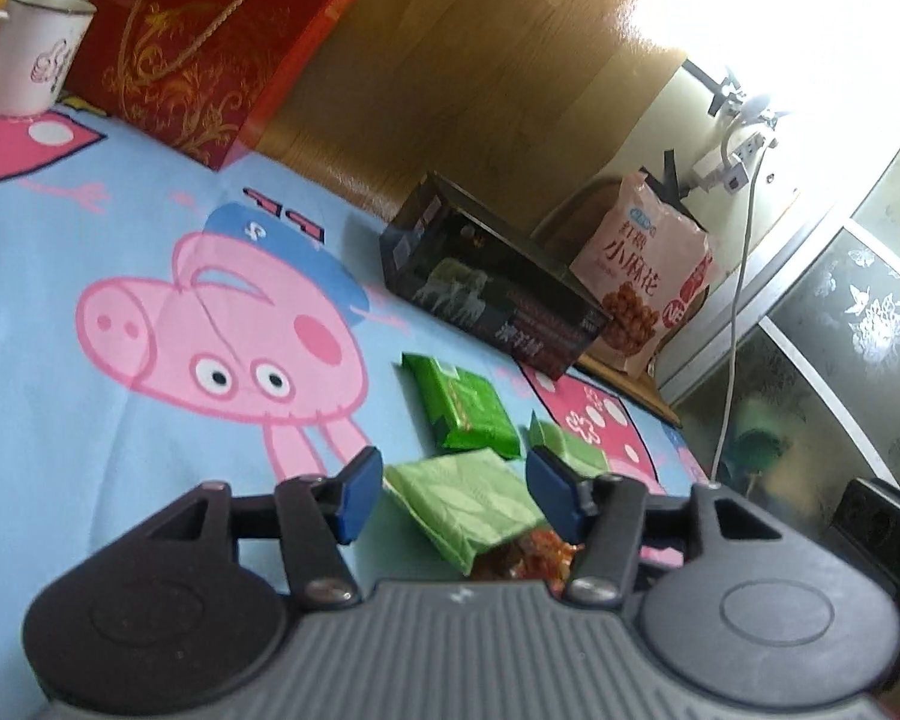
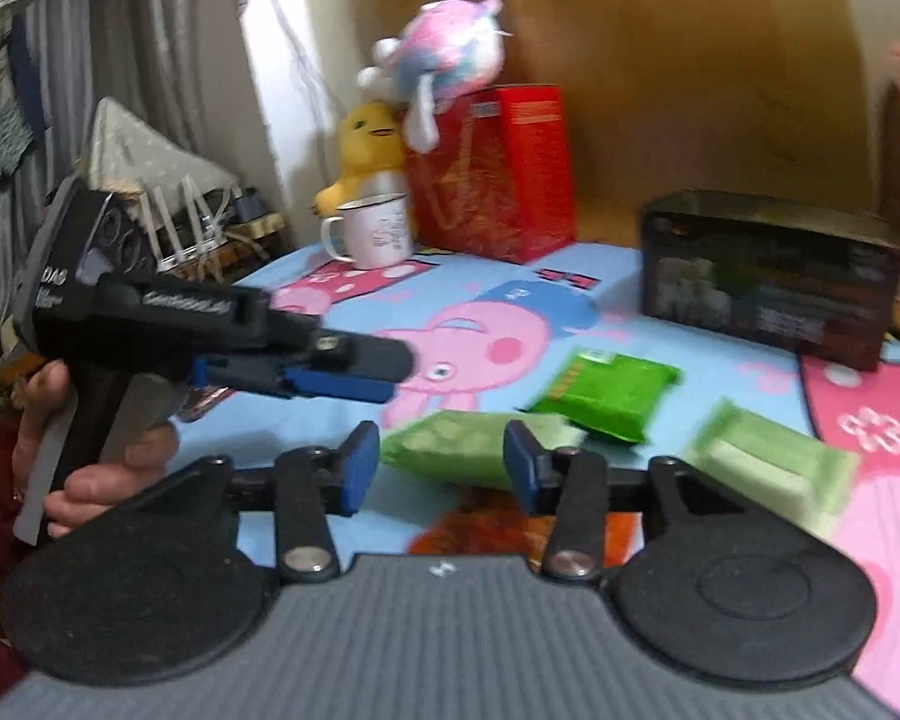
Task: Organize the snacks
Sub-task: 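Grasp the pale green packet with the right tool, then carry the pale green packet into the tin box and open the right tool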
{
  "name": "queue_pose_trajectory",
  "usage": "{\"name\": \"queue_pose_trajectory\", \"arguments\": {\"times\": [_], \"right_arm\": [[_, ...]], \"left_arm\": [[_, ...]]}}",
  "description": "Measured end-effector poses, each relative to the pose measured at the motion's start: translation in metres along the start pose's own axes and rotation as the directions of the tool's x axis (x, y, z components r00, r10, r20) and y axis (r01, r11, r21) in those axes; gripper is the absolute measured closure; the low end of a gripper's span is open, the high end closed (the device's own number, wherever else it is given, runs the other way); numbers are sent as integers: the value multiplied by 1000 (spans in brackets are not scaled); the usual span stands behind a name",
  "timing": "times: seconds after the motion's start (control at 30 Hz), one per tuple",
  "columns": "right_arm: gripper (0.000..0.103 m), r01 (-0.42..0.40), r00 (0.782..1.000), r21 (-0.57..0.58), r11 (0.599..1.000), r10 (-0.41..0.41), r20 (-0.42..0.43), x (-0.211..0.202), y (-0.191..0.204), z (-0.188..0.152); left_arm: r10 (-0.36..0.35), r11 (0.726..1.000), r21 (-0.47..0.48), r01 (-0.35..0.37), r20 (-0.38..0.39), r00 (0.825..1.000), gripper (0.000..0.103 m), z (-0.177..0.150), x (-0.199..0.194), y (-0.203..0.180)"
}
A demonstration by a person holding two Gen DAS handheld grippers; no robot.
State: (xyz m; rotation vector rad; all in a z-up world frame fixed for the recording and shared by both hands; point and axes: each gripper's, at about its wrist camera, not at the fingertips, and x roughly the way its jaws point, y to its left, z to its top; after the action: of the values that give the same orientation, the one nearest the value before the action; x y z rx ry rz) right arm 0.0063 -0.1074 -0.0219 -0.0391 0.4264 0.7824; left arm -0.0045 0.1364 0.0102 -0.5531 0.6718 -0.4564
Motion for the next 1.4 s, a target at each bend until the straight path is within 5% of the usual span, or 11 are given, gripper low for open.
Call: {"name": "queue_pose_trajectory", "arguments": {"times": [0.23, 0.3, 0.4, 0.57, 0.87, 1.03, 1.1, 1.2, 1.4], "right_arm": [[47, 35, 998, -14, 999, -36, -60, 9, -10, -5], [46, 23, 997, -42, 999, -26, -71, 14, -10, -6], [47, 12, 993, -59, 998, -19, -113, 29, -13, -4], [62, -7, 995, -72, 997, 0, -96, 29, -6, -3], [65, 110, 991, -83, 990, -102, 90, 21, -45, 50], [63, 189, 976, -35, 981, -184, 115, 48, -96, 98], [63, 215, 972, -36, 976, -211, 101, 67, -115, 114], [58, 261, 964, 1, 965, -261, 57, 95, -142, 126], [57, 257, 958, 94, 962, -266, 106, 69, -151, 106]], "left_arm": [[2, 1000, -18, -3, -43, 999, 40, -9, 5, 1], [11, 999, -37, -13, -56, 998, 46, -9, 9, 4], [-1, 998, -59, -5, -95, 996, 72, -10, 20, 8], [-14, 1000, -28, 12, -70, 997, 78, 1, 16, -4], [-14, 975, 221, 7, 29, 999, 77, 80, 67, -60], [20, 965, 260, -42, 86, 996, 72, 134, 131, -70], [73, 960, 262, -97, 100, 992, 63, 148, 155, -68], [171, 940, 282, -190, 93, 981, 59, 153, 181, -66], [131, 957, 244, -159, 129, 983, 59, 135, 146, -52]]}}
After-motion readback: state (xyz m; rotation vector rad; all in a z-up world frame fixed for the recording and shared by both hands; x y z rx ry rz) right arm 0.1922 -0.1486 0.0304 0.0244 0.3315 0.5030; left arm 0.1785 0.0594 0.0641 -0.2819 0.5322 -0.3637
